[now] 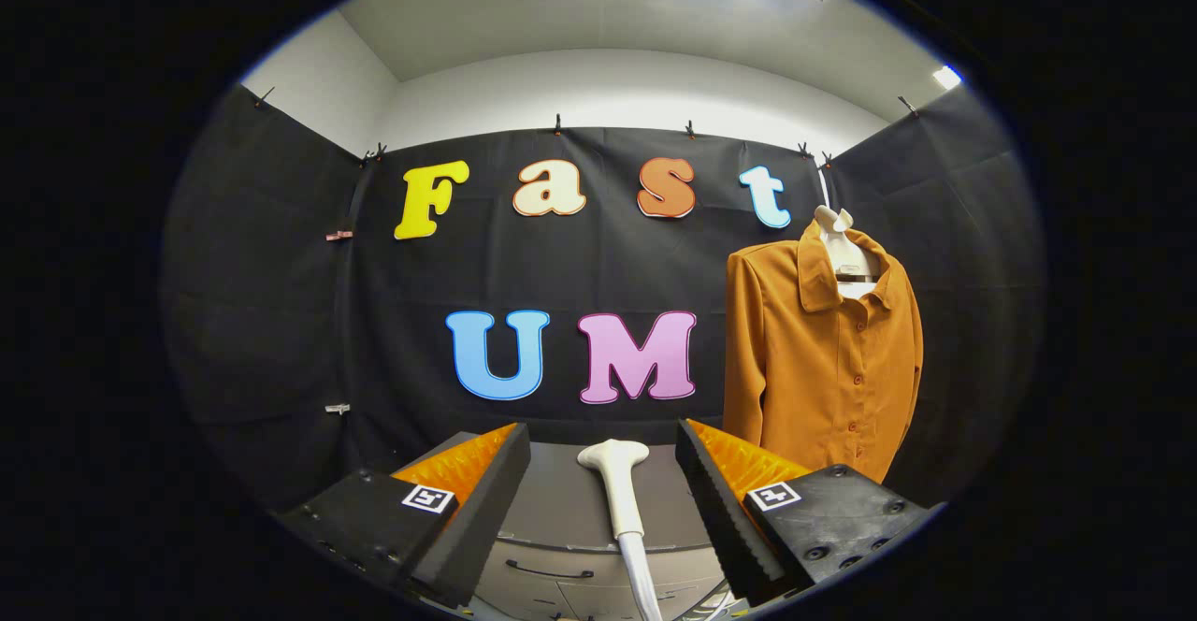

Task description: Iron the clothes twice with a garment steamer, once on the left side and once on the right side.

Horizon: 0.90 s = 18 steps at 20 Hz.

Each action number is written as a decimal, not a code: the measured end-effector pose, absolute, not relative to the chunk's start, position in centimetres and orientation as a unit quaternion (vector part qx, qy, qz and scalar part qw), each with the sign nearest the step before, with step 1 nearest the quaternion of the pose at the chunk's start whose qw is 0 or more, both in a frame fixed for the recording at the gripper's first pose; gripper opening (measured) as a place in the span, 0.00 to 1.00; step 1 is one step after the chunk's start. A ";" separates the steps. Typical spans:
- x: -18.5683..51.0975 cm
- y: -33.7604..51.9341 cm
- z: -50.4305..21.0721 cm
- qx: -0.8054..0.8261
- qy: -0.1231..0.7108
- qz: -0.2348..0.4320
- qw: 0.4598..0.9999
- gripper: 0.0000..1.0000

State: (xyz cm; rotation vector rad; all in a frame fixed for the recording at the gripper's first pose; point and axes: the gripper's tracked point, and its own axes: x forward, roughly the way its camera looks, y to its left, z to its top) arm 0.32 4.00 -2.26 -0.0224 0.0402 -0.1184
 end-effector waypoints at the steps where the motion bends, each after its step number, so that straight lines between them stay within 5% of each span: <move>1: 0.6 4.1 -2.7 -0.012 0.026 -0.062 0.998 0.98; 18: 13.3 1.1 -11.3 -0.013 0.139 -0.049 0.989 0.98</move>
